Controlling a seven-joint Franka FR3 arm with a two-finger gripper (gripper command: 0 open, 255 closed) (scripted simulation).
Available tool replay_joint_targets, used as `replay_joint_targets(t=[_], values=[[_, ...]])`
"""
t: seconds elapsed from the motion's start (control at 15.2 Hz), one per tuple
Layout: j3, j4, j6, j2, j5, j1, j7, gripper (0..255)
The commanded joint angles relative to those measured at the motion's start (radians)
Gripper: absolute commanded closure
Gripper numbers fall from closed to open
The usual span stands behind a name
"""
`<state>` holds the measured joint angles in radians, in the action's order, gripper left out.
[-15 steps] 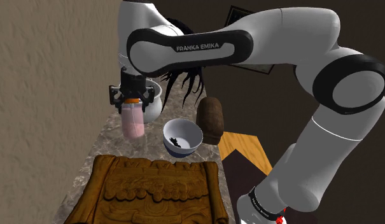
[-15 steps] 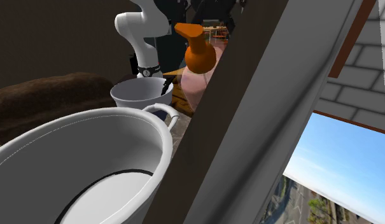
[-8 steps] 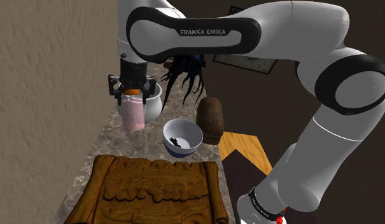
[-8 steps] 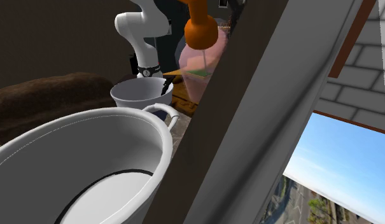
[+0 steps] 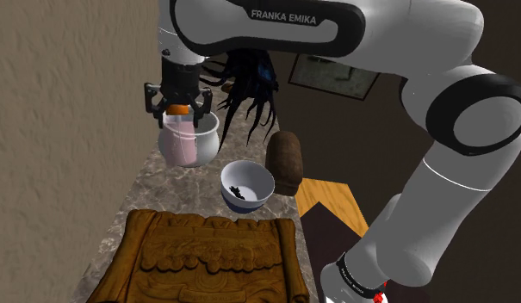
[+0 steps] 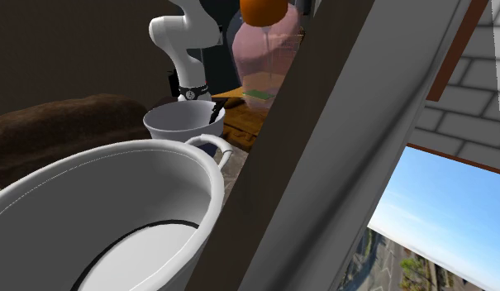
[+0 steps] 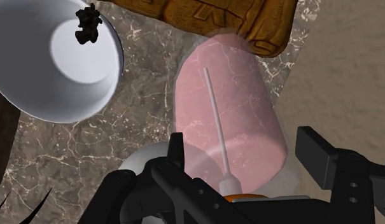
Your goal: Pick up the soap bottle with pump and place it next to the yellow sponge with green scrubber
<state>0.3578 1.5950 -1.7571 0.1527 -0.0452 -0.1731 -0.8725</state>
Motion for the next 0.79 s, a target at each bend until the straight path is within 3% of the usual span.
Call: replay_joint_targets(t=[0.0,0.73], values=[[0.000,-0.025,0.026,-0.001,0.000,-0.001,0.000,255],[0.005,-0.211,0.182,0.031,-0.011,-0.012,-0.006,255]])
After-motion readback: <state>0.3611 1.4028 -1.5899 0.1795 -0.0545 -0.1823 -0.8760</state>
